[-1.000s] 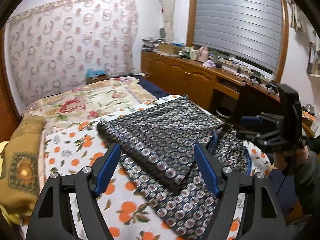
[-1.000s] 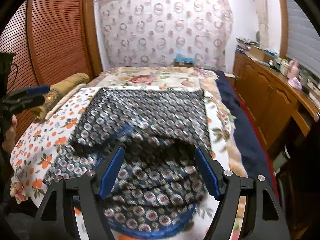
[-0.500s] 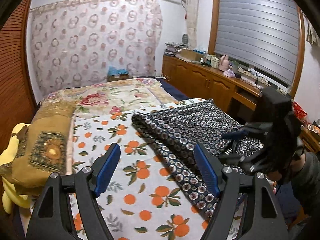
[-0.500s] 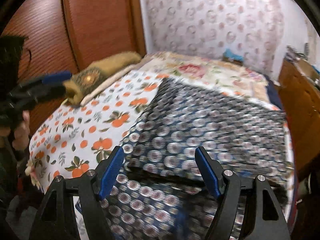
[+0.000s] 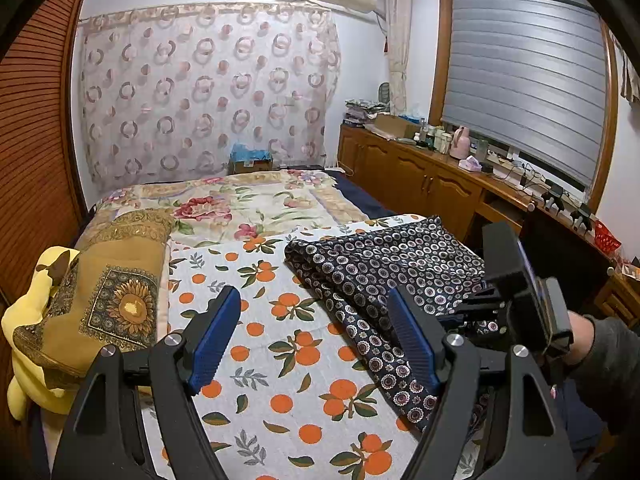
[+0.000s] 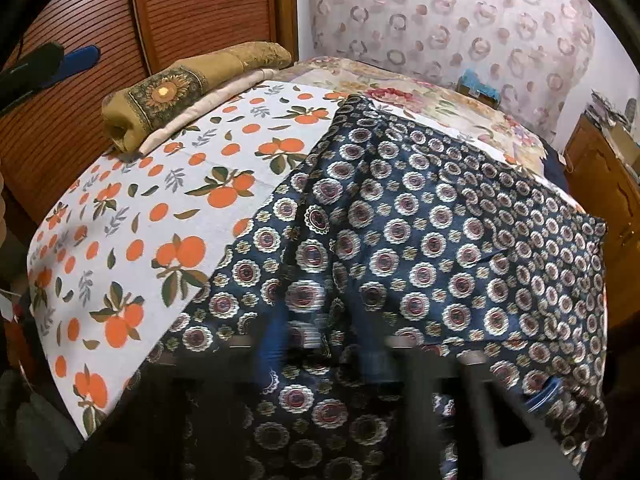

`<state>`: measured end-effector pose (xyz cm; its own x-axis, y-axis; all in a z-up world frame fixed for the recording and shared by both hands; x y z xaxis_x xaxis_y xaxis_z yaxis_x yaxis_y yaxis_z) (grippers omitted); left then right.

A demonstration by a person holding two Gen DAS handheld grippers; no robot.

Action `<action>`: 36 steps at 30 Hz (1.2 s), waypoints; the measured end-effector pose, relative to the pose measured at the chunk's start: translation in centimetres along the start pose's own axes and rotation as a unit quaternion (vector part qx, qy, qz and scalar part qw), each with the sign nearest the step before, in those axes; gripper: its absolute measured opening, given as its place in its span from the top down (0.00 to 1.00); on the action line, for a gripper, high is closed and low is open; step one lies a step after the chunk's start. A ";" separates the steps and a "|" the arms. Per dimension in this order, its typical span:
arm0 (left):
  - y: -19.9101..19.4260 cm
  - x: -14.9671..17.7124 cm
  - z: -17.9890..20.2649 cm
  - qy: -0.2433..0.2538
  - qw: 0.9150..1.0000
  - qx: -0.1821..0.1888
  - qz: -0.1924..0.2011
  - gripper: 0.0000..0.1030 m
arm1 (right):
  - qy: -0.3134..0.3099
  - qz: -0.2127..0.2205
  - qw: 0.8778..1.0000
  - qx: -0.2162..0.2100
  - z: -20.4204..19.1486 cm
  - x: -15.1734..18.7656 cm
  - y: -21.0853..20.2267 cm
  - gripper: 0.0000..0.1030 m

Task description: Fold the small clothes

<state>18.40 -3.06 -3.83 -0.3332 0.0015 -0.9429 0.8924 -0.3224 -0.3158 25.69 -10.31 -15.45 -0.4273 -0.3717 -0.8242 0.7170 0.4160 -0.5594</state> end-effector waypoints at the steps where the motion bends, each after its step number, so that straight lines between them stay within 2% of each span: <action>1: 0.0 0.1 0.0 0.000 1.000 0.000 -0.001 0.25 | 0.000 0.007 1.000 0.006 0.3 -0.4 -0.2 0.93; 7: 0.7 0.9 0.0 -0.006 1.000 0.002 -0.013 0.25 | 0.012 0.081 0.995 0.061 4.8 -5.1 -3.7 0.96; 15: 1.3 1.7 0.3 -0.014 1.000 0.011 -0.021 0.25 | 0.023 0.114 0.982 0.147 14.7 -11.6 -5.0 0.96; 20: 1.7 2.2 0.4 -0.010 0.999 0.013 -0.029 0.25 | 0.039 0.096 0.972 0.209 20.0 -13.2 -2.7 0.96; 25: 2.1 2.7 0.4 -0.009 0.999 0.015 -0.036 0.25 | 0.050 0.065 0.962 0.260 22.1 -13.0 -0.1 0.96; 27: 2.2 3.0 0.6 -0.009 0.999 0.017 -0.039 0.25 | 0.074 0.044 0.964 0.253 21.3 -12.8 0.8 0.87; 28: 2.2 3.0 0.8 -0.007 0.999 0.018 -0.041 0.25 | 0.083 0.033 0.965 0.248 21.3 -12.7 1.3 0.75; 29: 2.2 3.1 0.9 -0.006 0.999 0.019 -0.041 0.25 | 0.087 0.026 0.965 0.247 21.3 -12.6 1.6 0.68; 33: 2.5 3.5 1.3 -0.005 0.999 0.024 -0.046 0.25 | 0.095 0.028 0.966 0.238 20.8 -11.7 1.0 0.67; 36: 2.9 3.9 1.8 -0.005 0.998 0.026 -0.050 0.25 | 0.111 0.045 0.972 0.204 19.5 -10.4 -0.5 0.66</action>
<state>19.12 -5.64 -8.18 -0.4228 0.0269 -0.9058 0.8375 -0.3703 -0.4019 40.53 -22.81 -4.86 -0.4283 -0.1411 -0.8926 0.8965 0.0578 -0.4393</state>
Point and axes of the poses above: each gripper's, at about its wrist camera, not at the fingertips, and y roughly the way its jaws point, z to its right, x to its underside, the point moved 10 cm from there along y, roughly the way its jaws point, and after that the axes turned 12 degrees about z, right-handed, at the moved point
